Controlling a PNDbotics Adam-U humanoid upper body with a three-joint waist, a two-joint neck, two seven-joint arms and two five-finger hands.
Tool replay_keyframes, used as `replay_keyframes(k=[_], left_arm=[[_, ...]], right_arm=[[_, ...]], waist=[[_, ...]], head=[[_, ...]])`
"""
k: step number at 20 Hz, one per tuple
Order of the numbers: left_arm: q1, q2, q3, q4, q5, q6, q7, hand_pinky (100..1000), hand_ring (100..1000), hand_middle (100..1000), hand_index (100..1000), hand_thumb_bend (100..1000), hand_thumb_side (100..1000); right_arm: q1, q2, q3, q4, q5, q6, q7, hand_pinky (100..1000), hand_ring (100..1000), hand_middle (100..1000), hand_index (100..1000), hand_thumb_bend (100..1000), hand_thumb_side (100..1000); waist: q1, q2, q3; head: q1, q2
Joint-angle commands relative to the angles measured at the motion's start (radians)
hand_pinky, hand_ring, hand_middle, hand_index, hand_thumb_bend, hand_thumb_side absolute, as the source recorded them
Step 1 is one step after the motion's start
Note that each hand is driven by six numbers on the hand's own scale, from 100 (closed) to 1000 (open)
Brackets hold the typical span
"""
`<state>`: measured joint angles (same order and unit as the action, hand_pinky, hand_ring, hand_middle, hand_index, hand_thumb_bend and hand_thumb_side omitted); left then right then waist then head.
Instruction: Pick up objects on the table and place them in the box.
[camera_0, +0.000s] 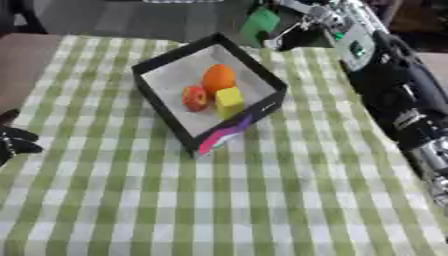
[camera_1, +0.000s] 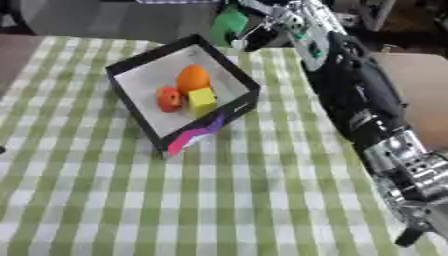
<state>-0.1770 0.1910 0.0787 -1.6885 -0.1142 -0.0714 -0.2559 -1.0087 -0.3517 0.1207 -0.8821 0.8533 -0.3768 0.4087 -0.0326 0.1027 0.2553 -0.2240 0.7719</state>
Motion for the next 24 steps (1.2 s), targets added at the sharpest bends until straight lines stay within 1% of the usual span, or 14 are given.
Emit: replay_keyframes(k=[1,4,7,8,10,12,13,14,15,16,17,20,23,24], left_arm=[[-0.014,0.004,-0.001,-0.012,0.004,-0.002,-0.004,689,544,558,915,100,1000],[-0.013,0.004,0.0,-0.011,0.004,-0.001,-0.003,689,544,558,916,100,1000],[-0.01,0.004,0.0,-0.01,0.004,0.0,-0.003,689,543,557,916,101,1000],[-0.009,0.004,-0.001,-0.01,0.004,0.0,-0.004,689,543,557,916,100,1000],[-0.007,0.004,-0.001,-0.01,0.004,0.001,-0.004,689,544,558,916,100,1000],[-0.005,0.005,0.0,-0.01,0.004,0.0,-0.003,689,544,558,916,100,1000],[-0.003,0.005,0.002,-0.011,0.004,0.001,-0.002,689,544,558,916,101,1000],[-0.002,0.006,0.002,-0.011,0.004,0.001,-0.002,689,544,558,916,101,1000],[0.0,0.007,0.004,-0.011,0.003,0.001,-0.001,689,544,557,916,101,1000],[0.002,0.008,0.006,-0.012,0.003,0.001,0.001,689,544,557,916,101,1000],[0.004,0.01,0.008,-0.012,0.003,0.002,0.003,689,543,557,915,102,1000],[0.007,0.015,0.011,-0.015,0.002,0.003,0.007,689,544,557,915,103,1000],[0.006,0.015,0.011,-0.016,0.003,0.003,0.01,688,544,557,915,104,1000],[0.006,0.014,0.01,-0.016,0.003,0.004,0.01,688,544,558,915,103,1000]], right_arm=[[-0.03,0.027,-0.013,0.043,0.053,-0.025,-0.008,797,658,701,858,148,324],[-0.027,0.038,-0.01,0.049,0.075,-0.051,-0.022,858,767,811,909,258,490],[-0.02,0.033,-0.011,0.033,0.061,-0.061,-0.037,876,802,851,927,259,585],[-0.017,0.028,-0.012,0.023,0.049,-0.06,-0.044,879,807,852,927,276,583],[-0.01,0.015,-0.014,-0.004,0.017,-0.057,-0.059,883,813,859,926,266,585],[0.002,-0.007,-0.015,-0.05,-0.025,-0.056,-0.078,877,792,838,918,222,500],[0.018,-0.028,-0.019,-0.089,-0.057,-0.058,-0.096,869,771,816,911,179,435],[0.039,-0.051,-0.023,-0.132,-0.097,-0.058,-0.113,868,767,813,910,169,421],[0.067,-0.077,-0.029,-0.178,-0.143,-0.054,-0.132,858,739,787,900,100,334],[0.101,-0.105,-0.037,-0.228,-0.196,-0.044,-0.151,856,735,784,899,100,328],[0.146,-0.135,-0.054,-0.282,-0.257,-0.028,-0.175,842,692,750,891,100,296],[0.301,-0.202,-0.113,-0.443,-0.464,0.039,-0.26,824,639,705,883,100,297],[0.474,-0.223,-0.18,-0.575,-0.678,0.101,-0.33,805,605,659,872,100,340],[0.531,-0.224,-0.2,-0.611,-0.729,0.114,-0.344,805,605,659,872,100,343]], waist=[[0.018,-0.011,0.003],[0.016,-0.01,0.002],[0.014,-0.012,-0.005],[0.013,-0.013,-0.007],[0.011,-0.015,-0.014],[0.01,-0.018,-0.021],[0.008,-0.019,-0.026],[0.007,-0.019,-0.03],[0.005,-0.02,-0.035],[0.003,-0.021,-0.039],[0.0,-0.022,-0.046],[-0.009,-0.026,-0.062],[-0.014,-0.028,-0.079],[-0.014,-0.028,-0.083]], head=[[-0.01,-0.002],[-0.011,-0.002],[-0.008,-0.002],[-0.008,-0.002],[-0.004,-0.002],[0.001,-0.002],[0.005,-0.002],[0.009,-0.002],[0.016,-0.002],[0.022,-0.002],[0.03,-0.002],[0.048,-0.002],[0.07,-0.002],[0.077,-0.002]])
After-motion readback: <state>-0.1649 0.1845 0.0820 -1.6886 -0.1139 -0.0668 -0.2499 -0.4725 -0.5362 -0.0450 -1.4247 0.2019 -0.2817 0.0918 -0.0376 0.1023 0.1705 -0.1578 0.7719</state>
